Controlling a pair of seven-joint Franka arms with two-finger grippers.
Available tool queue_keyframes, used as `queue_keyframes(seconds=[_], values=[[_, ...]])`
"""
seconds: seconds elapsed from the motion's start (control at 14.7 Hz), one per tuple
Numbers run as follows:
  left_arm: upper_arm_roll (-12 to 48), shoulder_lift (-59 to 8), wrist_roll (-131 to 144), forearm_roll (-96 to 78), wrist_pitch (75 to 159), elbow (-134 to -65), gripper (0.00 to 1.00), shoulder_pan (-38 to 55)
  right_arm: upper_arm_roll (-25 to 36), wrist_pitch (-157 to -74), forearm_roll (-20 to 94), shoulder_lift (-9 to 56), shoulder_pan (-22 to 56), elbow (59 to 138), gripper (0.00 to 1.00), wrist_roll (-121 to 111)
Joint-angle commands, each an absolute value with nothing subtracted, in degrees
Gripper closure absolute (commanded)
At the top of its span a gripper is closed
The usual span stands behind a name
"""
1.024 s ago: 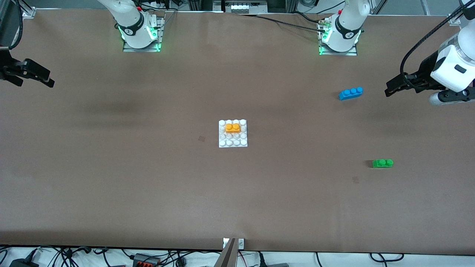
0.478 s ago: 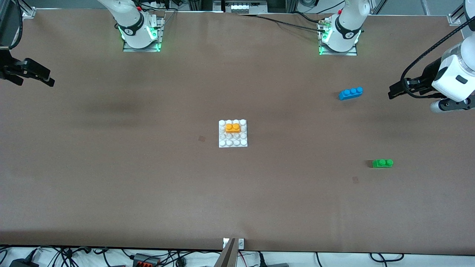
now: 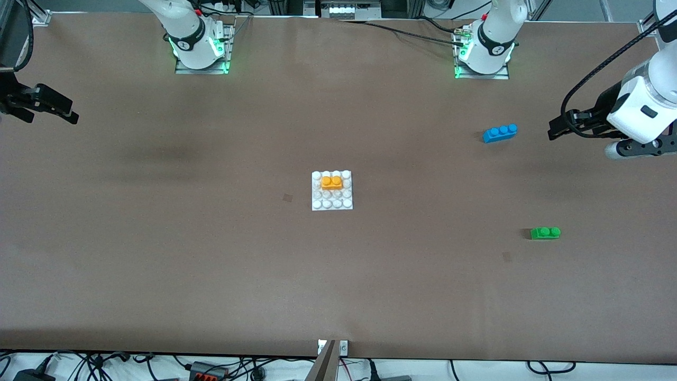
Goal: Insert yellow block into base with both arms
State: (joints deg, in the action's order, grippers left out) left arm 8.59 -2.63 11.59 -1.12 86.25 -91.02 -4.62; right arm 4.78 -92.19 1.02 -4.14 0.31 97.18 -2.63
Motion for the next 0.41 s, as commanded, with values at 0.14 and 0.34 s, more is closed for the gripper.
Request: queue_keyframes(seconds=[0.14, 0.34], values=[[7.0, -3.2, 10.3, 0.1, 84.7, -89.4, 0.0, -3.2, 4.6, -91.1, 1.0, -4.0, 0.2, 96.3, 0.0, -3.7], [7.0, -3.1, 10.0, 0.1, 84.7, -89.3, 0.0, -3.3, 4.5, -91.1, 1.0, -4.0, 0.3, 96.3, 0.0, -3.7]])
